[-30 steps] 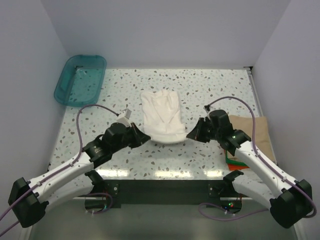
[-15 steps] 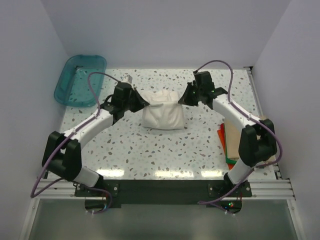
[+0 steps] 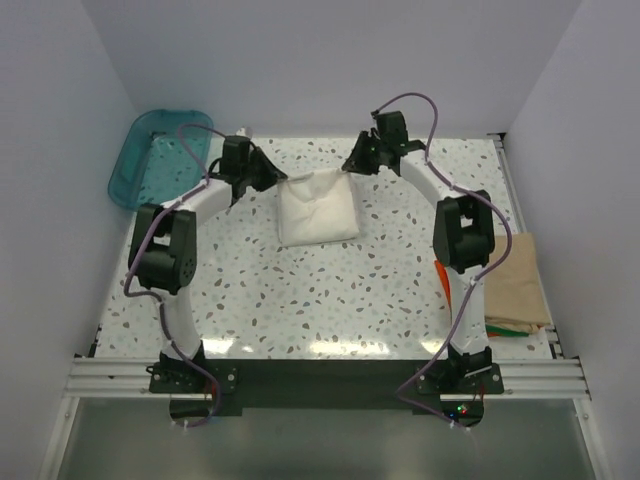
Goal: Fold and stack the t-shirts
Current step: Fold the tshirt
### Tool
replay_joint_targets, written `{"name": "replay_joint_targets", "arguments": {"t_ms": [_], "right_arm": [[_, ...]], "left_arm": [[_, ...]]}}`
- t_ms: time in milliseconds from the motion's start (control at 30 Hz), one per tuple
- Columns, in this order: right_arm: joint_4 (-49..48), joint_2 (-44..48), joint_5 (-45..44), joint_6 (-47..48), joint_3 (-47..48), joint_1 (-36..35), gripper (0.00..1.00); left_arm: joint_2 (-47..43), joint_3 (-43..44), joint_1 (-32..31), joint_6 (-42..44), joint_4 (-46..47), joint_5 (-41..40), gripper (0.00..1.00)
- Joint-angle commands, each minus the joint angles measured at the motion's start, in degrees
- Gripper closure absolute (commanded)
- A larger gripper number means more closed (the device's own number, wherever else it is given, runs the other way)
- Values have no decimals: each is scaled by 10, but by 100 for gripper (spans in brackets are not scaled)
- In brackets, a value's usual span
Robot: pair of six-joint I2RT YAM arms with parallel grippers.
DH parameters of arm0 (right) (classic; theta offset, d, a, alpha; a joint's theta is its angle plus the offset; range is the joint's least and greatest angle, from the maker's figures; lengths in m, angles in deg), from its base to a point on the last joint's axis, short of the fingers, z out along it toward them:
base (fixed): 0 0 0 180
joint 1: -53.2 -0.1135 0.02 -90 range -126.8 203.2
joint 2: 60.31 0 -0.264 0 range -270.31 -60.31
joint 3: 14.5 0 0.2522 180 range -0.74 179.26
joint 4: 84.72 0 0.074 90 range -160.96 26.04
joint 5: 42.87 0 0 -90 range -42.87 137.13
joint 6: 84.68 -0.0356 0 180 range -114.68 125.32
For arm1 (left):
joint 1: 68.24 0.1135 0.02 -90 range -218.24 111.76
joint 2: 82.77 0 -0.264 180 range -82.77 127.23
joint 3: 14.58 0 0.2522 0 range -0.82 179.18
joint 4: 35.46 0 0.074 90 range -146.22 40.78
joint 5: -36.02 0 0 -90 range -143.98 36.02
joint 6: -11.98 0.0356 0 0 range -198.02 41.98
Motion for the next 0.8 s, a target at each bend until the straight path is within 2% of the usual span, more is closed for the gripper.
{"name": "replay_joint_targets", "arguments": {"t_ms": [0, 33, 67, 133, 167, 267, 367, 400, 467, 500, 533, 600, 700, 767], "right_arm": [[-17, -55, 35, 15, 73, 7, 76], [-13, -79, 37, 16, 102, 10, 66], [-10, -86, 39, 19, 116, 13, 51], [8, -93, 38, 27, 145, 21, 38], [13, -86, 34, 37, 147, 28, 29], [17, -35, 12, 52, 113, 33, 28], [-7, 38, 1, 46, 30, 29, 30], [-33, 57, 4, 40, -26, 26, 33], [-52, 105, 6, 29, -75, 10, 39], [-78, 117, 11, 24, -118, 5, 48], [-86, 124, 24, 15, -136, -7, 52], [-106, 132, 37, 7, -173, -17, 56], [-130, 119, 61, -6, -205, -29, 58], [-140, 104, 92, -14, -219, -28, 61]], "left_arm": [[64, 52, 22, 23, 99, 62, 88], [75, 59, 33, 22, 107, 69, 66], [84, 65, 39, 17, 113, 81, 59], [87, 66, 57, 15, 120, 85, 49], [79, 60, 62, 14, 130, 84, 47], [23, 21, 66, 16, 135, 63, 43], [-15, -18, 56, 17, 128, 43, 46], [-22, -25, 47, 17, 125, 37, 53], [-33, -36, 32, 18, 127, 28, 63], [-31, -34, 18, 20, 123, 26, 73], [-28, -33, 10, 23, 121, 21, 78], [-6, -20, -6, 22, 123, 21, 89], [37, 9, -12, 21, 120, 26, 97], [71, 31, -10, 23, 126, 25, 97]]}}
